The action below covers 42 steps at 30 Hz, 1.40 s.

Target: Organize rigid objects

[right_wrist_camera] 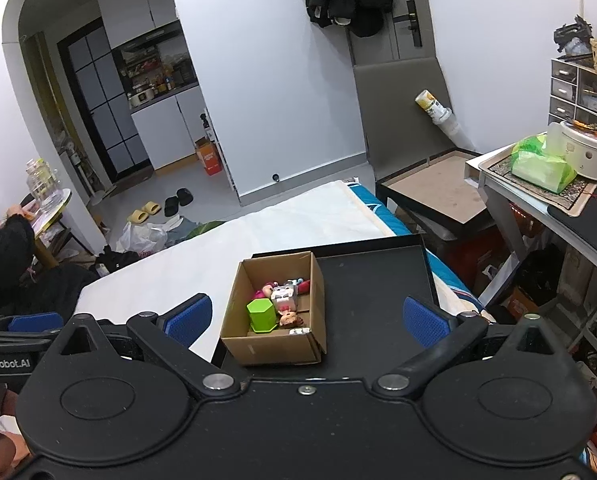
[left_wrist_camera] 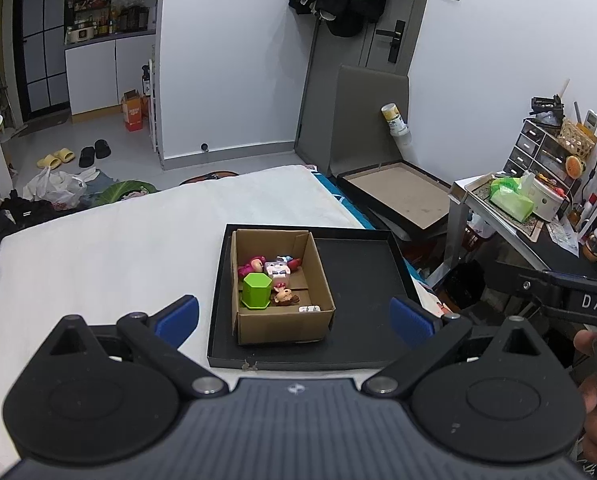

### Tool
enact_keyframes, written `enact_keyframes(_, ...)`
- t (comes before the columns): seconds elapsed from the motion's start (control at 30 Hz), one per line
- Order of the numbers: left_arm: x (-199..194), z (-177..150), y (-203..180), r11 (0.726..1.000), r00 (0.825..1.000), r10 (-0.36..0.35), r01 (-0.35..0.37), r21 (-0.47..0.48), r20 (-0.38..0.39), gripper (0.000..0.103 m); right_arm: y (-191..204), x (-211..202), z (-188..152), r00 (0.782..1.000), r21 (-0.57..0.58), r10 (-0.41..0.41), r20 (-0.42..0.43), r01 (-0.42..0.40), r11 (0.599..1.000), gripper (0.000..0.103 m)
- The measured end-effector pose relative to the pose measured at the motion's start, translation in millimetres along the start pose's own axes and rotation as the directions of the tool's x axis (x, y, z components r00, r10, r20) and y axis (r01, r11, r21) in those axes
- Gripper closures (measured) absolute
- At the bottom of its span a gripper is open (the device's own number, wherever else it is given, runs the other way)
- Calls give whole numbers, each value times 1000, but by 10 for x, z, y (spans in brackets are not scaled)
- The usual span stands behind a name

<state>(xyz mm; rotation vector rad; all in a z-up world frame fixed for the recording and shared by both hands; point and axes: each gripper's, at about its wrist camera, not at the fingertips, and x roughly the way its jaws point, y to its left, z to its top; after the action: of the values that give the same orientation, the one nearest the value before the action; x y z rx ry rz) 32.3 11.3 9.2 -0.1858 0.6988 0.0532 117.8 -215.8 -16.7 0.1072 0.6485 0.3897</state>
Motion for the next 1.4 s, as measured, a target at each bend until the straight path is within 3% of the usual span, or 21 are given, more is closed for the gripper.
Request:
enact_keyframes(0.37, 17, 13, 62, 999, 999, -45, 44, -31, -14, 2, 45, 39, 2, 1000, -6, 1, -10, -1, 1000, 0)
enact_keyframes(1.4, -23, -9, 44, 999, 999, -33, 33, -13, -6, 2, 77, 21, -24, 1000, -25, -1, -15, 1, 1000, 0)
